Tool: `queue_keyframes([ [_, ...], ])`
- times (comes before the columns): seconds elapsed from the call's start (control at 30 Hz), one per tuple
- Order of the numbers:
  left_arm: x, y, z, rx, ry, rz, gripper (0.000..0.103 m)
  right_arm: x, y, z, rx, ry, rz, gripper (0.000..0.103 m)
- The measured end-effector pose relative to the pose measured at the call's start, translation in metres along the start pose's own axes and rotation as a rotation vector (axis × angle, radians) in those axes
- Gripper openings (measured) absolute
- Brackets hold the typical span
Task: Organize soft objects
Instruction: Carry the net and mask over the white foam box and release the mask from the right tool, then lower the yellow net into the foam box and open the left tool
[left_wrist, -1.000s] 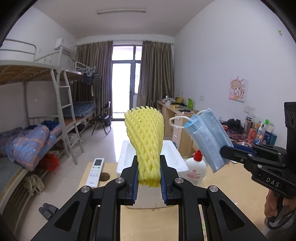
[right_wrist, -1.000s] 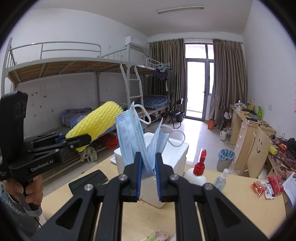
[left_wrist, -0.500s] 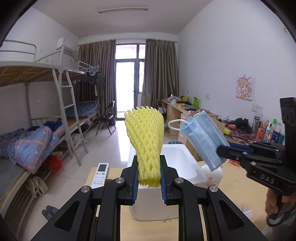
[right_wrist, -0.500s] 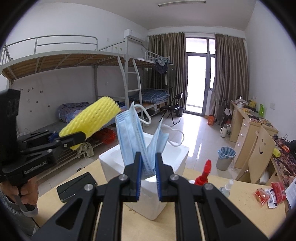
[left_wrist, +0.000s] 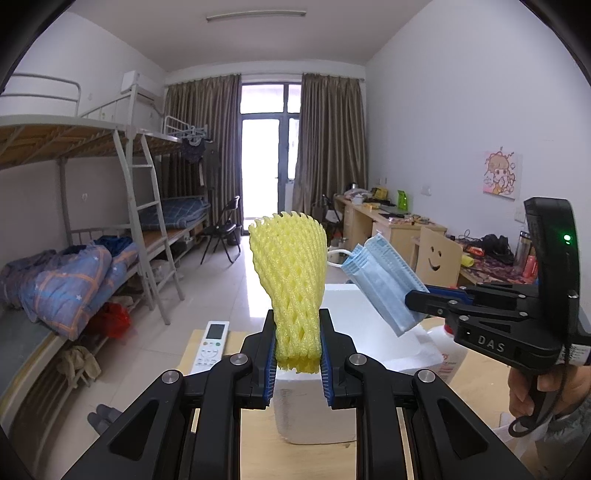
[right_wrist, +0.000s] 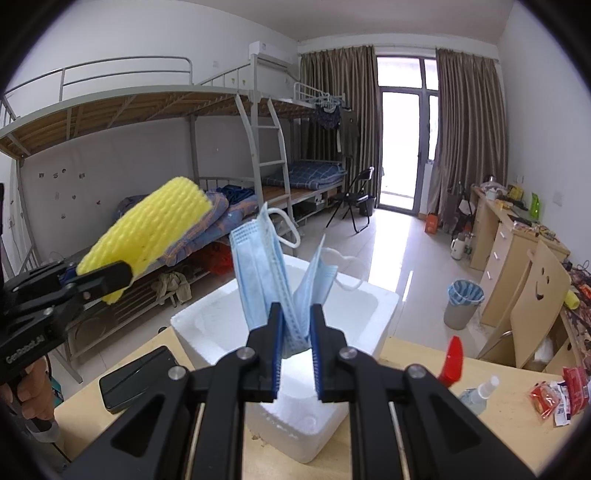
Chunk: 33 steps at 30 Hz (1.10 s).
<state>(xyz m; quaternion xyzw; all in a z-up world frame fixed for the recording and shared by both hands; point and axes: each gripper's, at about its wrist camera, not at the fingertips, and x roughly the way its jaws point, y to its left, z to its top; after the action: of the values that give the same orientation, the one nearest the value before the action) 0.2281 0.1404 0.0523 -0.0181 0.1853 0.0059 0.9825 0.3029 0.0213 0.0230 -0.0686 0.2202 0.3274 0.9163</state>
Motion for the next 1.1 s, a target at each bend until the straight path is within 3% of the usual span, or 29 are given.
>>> queue_keyframes([
  [0.2,0.002,0.002,0.002,-0.01,0.009,0.015,0.021,0.013,-0.004,-0.001,0.023,0.039,0.014,0.02],
  [0.3,0.003,0.003,0.002,-0.02,0.018,0.003,0.021,0.011,-0.003,-0.001,0.019,0.031,0.026,0.033],
  [0.47,0.001,0.005,0.004,-0.03,0.018,0.012,0.021,0.002,-0.001,0.003,0.011,-0.01,0.004,0.069],
  [0.53,0.001,0.006,0.004,-0.028,0.019,0.012,0.021,-0.001,-0.001,0.005,0.006,-0.023,-0.001,0.075],
  [0.7,0.002,0.005,0.006,-0.027,0.023,0.005,0.021,-0.01,-0.002,0.009,0.008,-0.042,-0.003,0.078],
  [0.77,0.002,0.003,0.006,-0.02,0.022,-0.001,0.021,-0.015,-0.002,0.009,0.007,-0.05,-0.012,0.087],
  [0.97,0.011,-0.002,0.006,-0.012,0.04,-0.031,0.021,-0.037,-0.003,0.009,0.001,-0.106,-0.008,0.097],
  [1.1,0.018,-0.008,0.009,0.001,0.047,-0.059,0.021,-0.049,-0.006,0.009,-0.003,-0.121,-0.031,0.097],
])
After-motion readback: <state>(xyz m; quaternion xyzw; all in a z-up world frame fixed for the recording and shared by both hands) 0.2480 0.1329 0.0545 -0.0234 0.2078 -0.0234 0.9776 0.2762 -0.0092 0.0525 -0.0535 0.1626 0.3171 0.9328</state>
